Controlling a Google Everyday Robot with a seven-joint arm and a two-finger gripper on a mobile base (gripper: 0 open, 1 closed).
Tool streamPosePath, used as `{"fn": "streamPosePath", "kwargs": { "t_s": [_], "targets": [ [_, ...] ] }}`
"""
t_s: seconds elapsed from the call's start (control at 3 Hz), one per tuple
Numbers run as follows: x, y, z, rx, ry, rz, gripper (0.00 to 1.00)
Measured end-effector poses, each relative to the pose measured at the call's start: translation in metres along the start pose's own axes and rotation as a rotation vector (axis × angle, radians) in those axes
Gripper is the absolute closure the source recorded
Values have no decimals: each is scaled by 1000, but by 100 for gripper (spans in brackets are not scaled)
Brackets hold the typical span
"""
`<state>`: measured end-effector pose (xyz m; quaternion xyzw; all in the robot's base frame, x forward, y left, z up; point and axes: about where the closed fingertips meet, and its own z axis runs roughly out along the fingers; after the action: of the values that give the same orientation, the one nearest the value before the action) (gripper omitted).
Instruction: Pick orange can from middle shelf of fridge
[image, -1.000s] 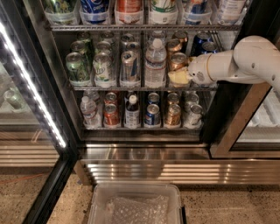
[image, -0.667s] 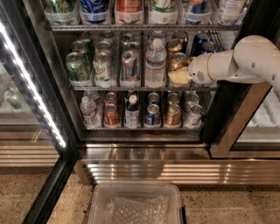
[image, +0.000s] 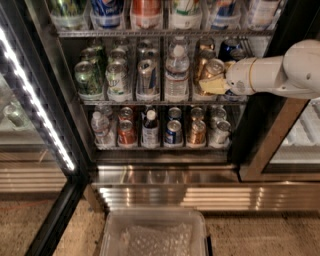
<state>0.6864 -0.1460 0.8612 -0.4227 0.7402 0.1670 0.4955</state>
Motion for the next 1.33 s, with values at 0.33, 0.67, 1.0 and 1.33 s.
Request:
{"fn": "streamPosePath", "kwargs": {
  "t_s": [0.33, 0.67, 1.0, 1.33],
  "targets": [
    [0, 0, 0, 0, 0, 0, 100],
    [-17, 11, -33, 49, -60, -29, 100],
    [-15, 10, -59, 84, -84, -35, 100],
    [-14, 10, -59, 84, -83, -33, 100]
  ]
}}
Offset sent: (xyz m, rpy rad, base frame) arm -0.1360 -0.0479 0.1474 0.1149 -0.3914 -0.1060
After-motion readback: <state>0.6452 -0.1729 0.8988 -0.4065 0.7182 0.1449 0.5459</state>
